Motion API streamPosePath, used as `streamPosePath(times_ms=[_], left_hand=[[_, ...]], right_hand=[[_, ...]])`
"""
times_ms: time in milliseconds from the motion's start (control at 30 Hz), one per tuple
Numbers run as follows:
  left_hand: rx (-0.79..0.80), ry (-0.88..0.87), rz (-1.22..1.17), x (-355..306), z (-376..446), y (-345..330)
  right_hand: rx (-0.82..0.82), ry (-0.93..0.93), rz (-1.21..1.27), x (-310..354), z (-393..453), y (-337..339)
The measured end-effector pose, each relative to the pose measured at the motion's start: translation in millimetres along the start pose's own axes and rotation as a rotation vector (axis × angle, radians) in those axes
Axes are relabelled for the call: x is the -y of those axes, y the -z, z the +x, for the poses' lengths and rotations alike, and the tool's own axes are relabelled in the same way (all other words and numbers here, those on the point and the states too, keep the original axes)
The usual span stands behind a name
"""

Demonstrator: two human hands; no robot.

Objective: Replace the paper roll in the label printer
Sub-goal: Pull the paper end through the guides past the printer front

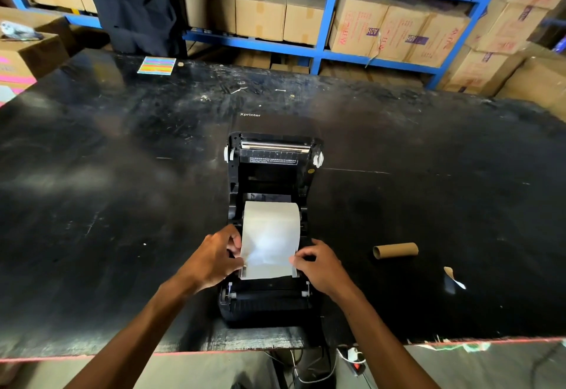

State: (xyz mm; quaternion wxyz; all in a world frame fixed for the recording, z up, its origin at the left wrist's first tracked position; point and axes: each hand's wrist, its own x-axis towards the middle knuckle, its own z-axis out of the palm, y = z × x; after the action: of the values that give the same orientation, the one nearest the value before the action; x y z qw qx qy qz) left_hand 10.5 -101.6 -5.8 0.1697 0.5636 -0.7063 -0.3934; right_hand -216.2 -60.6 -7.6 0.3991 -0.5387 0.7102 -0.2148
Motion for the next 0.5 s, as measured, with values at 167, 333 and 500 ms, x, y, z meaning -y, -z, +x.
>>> streamPosePath(times_ms=[167, 333, 500], left_hand=[[-0.038, 0.004, -0.063, 1.3, -2.1, -3.1], [-0.004, 0.040, -0.063, 2.2, 3.0, -0.8], [-0.071, 0.057, -0.146, 3.0, 1.4, -3.9]], right_hand=[[-0.040, -0.037, 0.025, 4.4, -1.0, -2.8], [-0.071, -0.045, 0.113, 1.6, -2.5, -9.9], [-0.091, -0.052, -0.092, 7.1, -1.0, -6.8]])
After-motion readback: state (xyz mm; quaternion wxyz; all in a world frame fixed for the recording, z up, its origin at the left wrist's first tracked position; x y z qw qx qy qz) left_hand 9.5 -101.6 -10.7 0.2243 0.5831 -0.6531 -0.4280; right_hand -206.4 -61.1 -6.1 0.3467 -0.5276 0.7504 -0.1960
